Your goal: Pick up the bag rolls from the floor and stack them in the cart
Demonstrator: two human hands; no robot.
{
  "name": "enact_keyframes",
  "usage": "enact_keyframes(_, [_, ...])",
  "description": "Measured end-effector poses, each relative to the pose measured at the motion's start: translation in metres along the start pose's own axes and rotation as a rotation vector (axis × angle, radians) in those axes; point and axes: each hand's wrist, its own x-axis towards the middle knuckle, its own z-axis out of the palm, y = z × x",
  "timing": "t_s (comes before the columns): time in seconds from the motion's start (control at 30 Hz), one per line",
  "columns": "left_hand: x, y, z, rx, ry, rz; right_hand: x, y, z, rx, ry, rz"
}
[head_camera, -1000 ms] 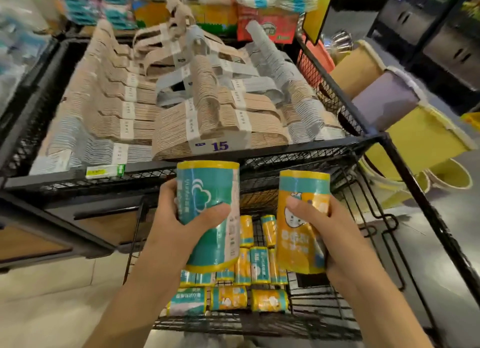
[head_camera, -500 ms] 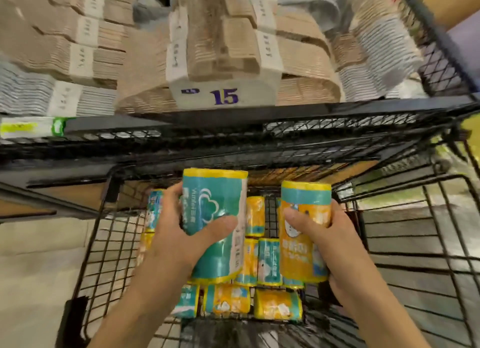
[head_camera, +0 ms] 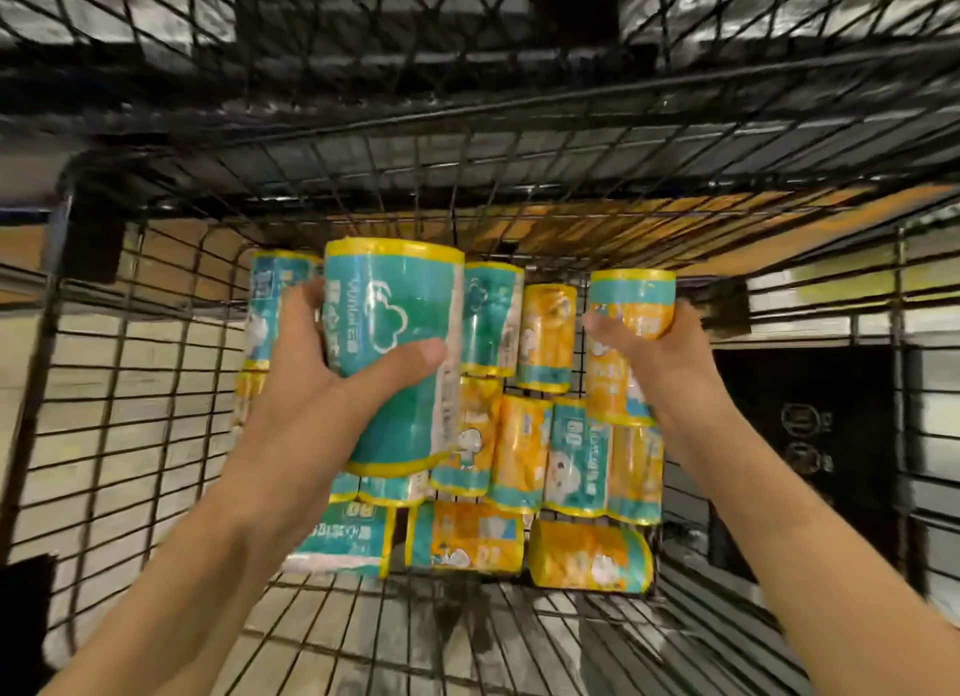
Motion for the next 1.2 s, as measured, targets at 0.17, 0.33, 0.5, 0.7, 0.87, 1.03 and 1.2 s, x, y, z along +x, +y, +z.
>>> enact_keyframes(0.17, [0.008,-0.005,0.001,-0.003,-0.02,-0.022,0.048,0.023,0.021,-0.211,0.157,0.029])
enact_keyframes(0.33, [0.019,-0.003,0.006,-0.013,-0.034,-0.031,0.072,0.035,0.031,-0.419,0.201,0.06])
enact_keyframes(0.5, [0.026,-0.003,0.01,0.012,-0.045,-0.031,0.073,0.037,0.042,-0.497,0.204,0.092])
enact_keyframes(0.7, [0.029,-0.007,0.015,0.006,-0.04,-0.042,0.067,0.035,0.045,-0.565,0.214,0.107])
enact_keyframes(0.87, [0.026,-0.009,0.017,0.002,-0.047,-0.045,0.062,0.035,0.034,-0.66,0.23,0.037])
enact_keyframes(1.03, [0.026,-0.011,0.017,0.005,-0.037,-0.057,0.053,0.037,0.032,-0.672,0.261,-0.07])
enact_keyframes(1.2, [0.026,-0.015,0.015,0.016,-0.025,-0.063,0.056,0.035,0.036,-0.777,0.292,-0.091])
